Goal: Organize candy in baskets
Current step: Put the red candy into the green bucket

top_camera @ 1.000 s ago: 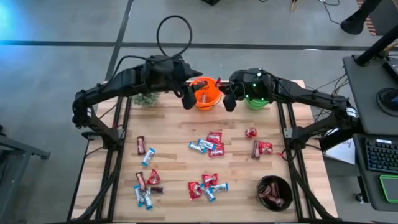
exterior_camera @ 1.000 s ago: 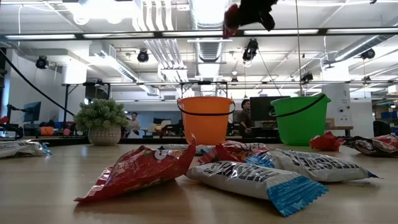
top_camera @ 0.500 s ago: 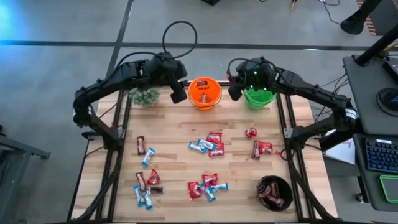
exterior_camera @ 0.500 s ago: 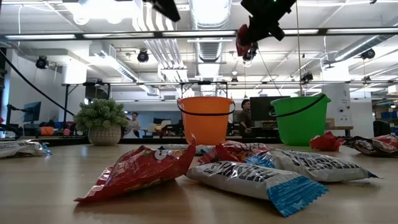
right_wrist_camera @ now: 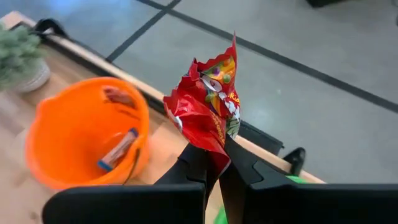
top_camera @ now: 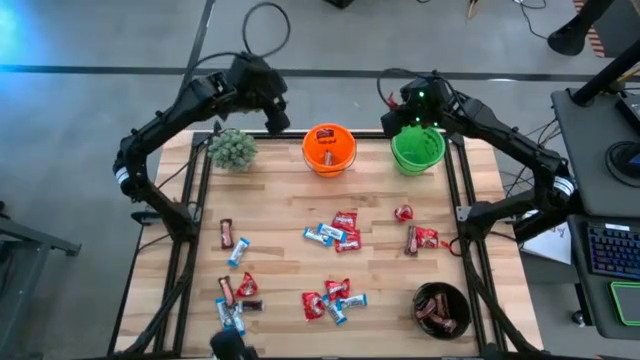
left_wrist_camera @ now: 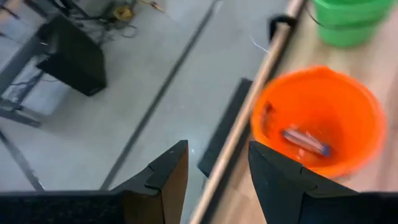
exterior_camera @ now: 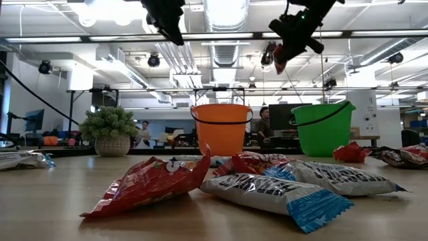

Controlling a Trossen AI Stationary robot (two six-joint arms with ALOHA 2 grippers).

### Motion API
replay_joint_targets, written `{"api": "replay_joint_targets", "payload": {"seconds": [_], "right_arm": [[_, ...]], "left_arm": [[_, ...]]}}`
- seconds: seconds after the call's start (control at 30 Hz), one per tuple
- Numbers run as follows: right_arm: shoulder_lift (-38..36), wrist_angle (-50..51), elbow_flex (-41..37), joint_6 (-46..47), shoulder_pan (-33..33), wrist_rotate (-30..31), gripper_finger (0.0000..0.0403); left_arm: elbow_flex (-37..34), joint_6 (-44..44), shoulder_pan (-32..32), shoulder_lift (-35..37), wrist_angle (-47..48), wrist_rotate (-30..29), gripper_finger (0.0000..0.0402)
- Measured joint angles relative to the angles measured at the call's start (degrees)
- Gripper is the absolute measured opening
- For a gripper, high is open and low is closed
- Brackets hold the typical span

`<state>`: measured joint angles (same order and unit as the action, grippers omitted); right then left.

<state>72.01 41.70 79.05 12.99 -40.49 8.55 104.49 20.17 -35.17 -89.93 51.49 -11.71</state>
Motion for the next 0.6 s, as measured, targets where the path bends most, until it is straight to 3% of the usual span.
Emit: {"api": "replay_joint_targets", "payload": {"seconds": [0.6], "right_arm": [[6.4,0.1,0.9,3.9,-8.6,-2.2,0.0009]], "left_arm": [[0.0,0.3,-12.5,0.0,-10.2,0.7,0.015]]}}
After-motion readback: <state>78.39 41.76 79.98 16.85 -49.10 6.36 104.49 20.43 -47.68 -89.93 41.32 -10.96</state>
